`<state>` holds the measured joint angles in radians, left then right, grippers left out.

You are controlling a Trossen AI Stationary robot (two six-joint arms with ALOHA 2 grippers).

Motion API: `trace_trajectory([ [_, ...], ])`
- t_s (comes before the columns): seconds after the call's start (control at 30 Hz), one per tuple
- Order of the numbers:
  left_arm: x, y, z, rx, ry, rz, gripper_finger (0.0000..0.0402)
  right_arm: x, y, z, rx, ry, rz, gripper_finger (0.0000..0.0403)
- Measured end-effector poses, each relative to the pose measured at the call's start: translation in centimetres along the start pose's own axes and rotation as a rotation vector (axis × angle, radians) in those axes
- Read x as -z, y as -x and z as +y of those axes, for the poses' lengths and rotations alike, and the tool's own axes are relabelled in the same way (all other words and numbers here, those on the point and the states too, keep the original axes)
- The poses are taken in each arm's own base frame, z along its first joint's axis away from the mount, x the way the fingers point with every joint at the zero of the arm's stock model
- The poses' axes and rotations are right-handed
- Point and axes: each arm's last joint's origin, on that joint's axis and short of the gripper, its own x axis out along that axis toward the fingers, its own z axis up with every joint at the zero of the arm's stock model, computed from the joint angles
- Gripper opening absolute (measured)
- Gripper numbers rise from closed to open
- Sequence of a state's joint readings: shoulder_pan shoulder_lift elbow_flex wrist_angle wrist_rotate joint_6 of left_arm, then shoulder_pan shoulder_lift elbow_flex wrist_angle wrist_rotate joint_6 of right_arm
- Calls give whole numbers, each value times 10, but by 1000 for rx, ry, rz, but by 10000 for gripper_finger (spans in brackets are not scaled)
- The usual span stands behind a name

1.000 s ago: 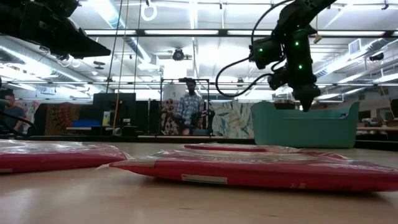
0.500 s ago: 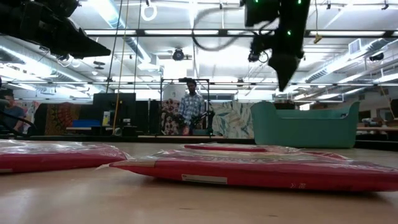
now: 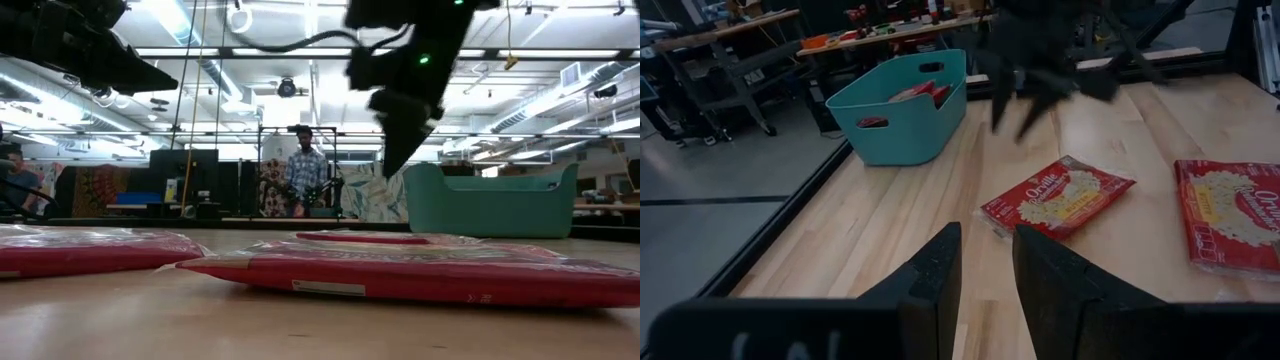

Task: Sort popcorn bags into baskets
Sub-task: Put the red popcorn bag into the blue bin

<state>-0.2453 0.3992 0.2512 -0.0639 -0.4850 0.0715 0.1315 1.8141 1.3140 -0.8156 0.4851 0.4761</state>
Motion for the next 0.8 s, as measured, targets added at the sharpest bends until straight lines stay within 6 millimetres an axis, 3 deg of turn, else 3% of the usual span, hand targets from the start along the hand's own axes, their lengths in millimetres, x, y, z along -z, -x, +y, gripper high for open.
trace_trajectory([
  [0.4,0,0,0,0,-1,1,98,-53,-10,93,15,102,3,151],
  [0.53,1,0,0,0,-5,8,98,-52,-20,112,29,140,26,155],
  [0.8,1,0,0,1,-6,11,98,-29,-40,133,131,159,80,174],
])
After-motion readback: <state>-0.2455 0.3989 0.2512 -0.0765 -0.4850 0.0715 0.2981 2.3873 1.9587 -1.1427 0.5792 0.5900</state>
